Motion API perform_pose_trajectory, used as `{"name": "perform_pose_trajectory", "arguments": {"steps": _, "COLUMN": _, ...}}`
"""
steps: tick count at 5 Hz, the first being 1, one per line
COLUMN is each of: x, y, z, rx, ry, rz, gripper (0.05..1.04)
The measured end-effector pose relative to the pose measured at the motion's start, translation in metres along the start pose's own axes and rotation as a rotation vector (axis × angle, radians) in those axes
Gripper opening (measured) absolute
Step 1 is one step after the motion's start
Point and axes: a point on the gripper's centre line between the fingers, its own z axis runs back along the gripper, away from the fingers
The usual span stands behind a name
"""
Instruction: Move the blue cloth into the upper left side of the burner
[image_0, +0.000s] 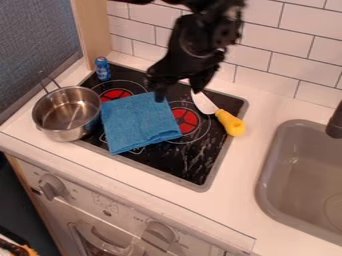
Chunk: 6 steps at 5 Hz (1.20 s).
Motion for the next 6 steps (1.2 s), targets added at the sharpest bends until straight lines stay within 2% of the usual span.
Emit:
{"name": "perform_pose_trajectory", "arguments": {"steps": 1, "x": 0.004, "y": 0.016, "z": -0.025, "rx": 0.013, "ry": 0.096, "rz": 0.093, "gripper": 1.0}}
{"name": "perform_pose_trajectory", "arguments": {"steps": 3, "x": -0.009, "y": 0.03, "z": -0.05, "rx": 0.084, "ry": 0.247, "rz": 0.137, "gripper": 1.0}}
{"name": "perform_pose_trajectory", "arguments": {"steps": 4, "x": -0.011, "y": 0.027, "z": -0.057, "rx": 0.082, "ry": 0.269, "rz": 0.114, "gripper": 1.0}}
{"name": "perform_pose_trajectory", "arguments": {"steps": 6, "x": -0.003, "y": 0.017, "z": -0.065, "rx": 0.072, "ry": 0.261, "rz": 0.112, "gripper": 1.0}}
